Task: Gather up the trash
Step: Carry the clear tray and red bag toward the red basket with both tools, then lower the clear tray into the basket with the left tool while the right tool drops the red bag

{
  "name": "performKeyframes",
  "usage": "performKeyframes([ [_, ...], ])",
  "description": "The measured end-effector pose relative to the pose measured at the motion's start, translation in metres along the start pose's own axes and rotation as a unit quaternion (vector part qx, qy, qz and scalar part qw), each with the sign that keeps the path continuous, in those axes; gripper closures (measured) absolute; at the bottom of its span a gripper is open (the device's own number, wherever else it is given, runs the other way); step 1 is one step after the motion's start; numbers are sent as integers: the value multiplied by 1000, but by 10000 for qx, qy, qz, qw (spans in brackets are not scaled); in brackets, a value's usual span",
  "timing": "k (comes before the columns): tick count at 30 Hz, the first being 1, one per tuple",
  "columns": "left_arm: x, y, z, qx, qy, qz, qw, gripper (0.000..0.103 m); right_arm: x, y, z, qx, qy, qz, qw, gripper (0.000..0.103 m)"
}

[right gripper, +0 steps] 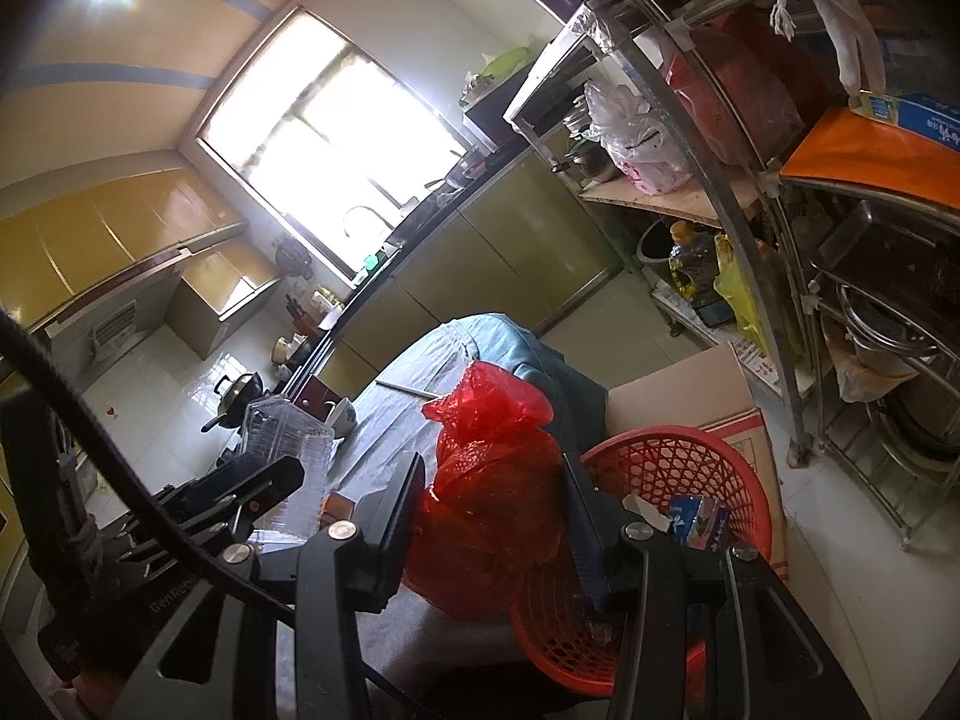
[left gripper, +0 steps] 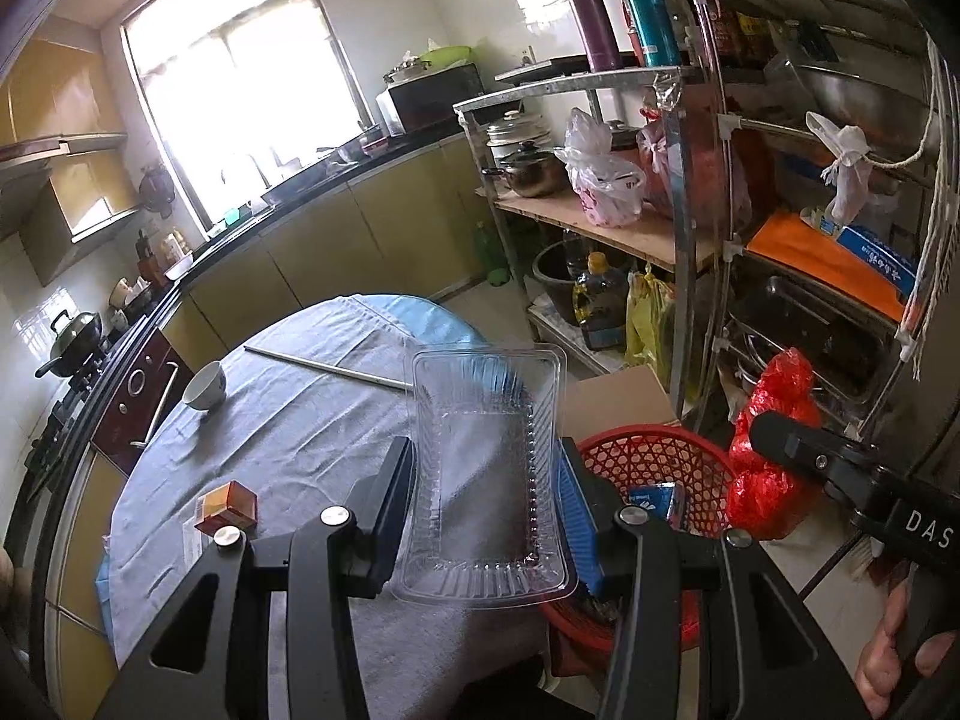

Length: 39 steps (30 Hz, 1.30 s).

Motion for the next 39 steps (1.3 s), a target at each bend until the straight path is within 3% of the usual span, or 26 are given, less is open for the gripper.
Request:
performKeyframes([
  [13, -4, -7, 6, -67, -64, -112, 9999, 54, 0, -2, 8, -33, -145, -55, 9999, 55],
  [24, -18, -31, 11, -448, 20, -613, 9971, 54, -4, -7, 15, -81, -258, -156, 9995, 55],
  [39, -31, -48, 21, -801, -16, -1000, 9918, 54, -6, -14, 18, -71, -313, -250, 9992, 54],
])
Point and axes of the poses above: each gripper's, at about its wrist camera, not at the fingertips, and y roughly against the way its jaws point, z to its right, x to its top, the point moved 1 cm from there along -y, roughly the way its jaws point, and after that the axes turned 11 degrees about x, right-handed, at the moved point
